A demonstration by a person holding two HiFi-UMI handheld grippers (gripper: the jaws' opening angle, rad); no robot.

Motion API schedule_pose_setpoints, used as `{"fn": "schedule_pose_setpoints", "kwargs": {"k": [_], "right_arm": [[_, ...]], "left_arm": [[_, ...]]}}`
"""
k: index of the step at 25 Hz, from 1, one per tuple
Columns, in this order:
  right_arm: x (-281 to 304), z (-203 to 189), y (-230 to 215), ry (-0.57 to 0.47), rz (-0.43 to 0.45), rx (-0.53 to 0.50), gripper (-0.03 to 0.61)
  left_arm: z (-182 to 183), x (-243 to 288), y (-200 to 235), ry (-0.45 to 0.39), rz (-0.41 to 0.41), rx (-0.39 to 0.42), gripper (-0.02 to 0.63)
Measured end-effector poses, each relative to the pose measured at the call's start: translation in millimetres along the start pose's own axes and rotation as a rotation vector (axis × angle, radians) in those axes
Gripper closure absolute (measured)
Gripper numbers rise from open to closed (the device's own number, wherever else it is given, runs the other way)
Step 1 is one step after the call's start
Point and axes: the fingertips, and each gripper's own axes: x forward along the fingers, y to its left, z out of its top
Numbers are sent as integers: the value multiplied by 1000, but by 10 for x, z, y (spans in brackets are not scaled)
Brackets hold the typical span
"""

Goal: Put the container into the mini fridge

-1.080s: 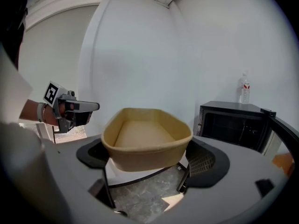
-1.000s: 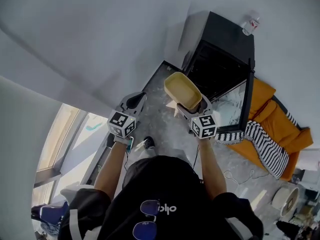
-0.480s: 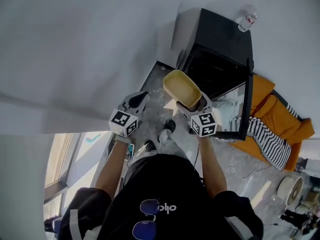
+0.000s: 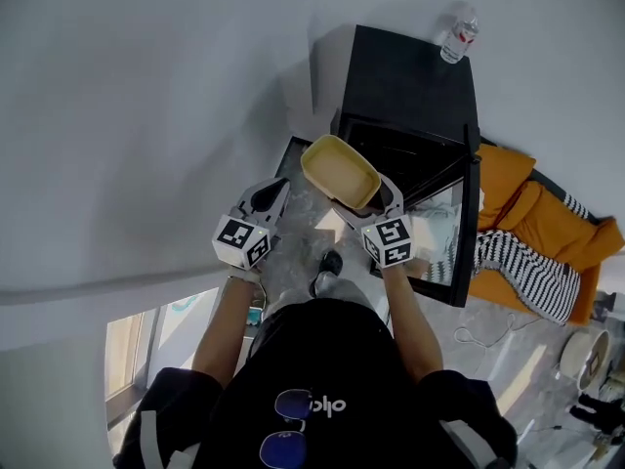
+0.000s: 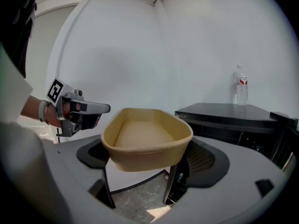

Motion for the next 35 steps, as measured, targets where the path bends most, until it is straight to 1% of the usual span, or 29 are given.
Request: {"fn": "schedule_pose_setpoints", "kwargs": {"k": [3, 7, 10, 16, 19, 23, 28, 35], "right_arm": [[63, 22, -150, -7, 7, -18, 74], [33, -22, -268, -12, -3, -9, 74], [-41, -30, -357, -22, -21, 6, 74], [-167, -69, -548, -28, -75, 44, 74], [-199, -112, -641, -22, -106, 50, 74], [-230, -204, -763, 0, -162, 28, 74], [-220, -237, -834, 20, -185, 36, 74], [-214, -266, -876, 26, -214, 50, 74]], "left_arm": [[-7, 207, -36, 12, -8, 10, 606], [-33, 356, -67, 40, -25, 26, 606], [19, 448, -86, 55, -37, 40, 606], [88, 730, -161, 64, -98, 66, 606], [88, 896, -179, 57, -129, 66, 606], [24, 1091, -251, 62, -183, 63, 606], [-32, 1230, -275, 74, -229, 55, 606], [-81, 1317, -290, 86, -267, 52, 606]]}}
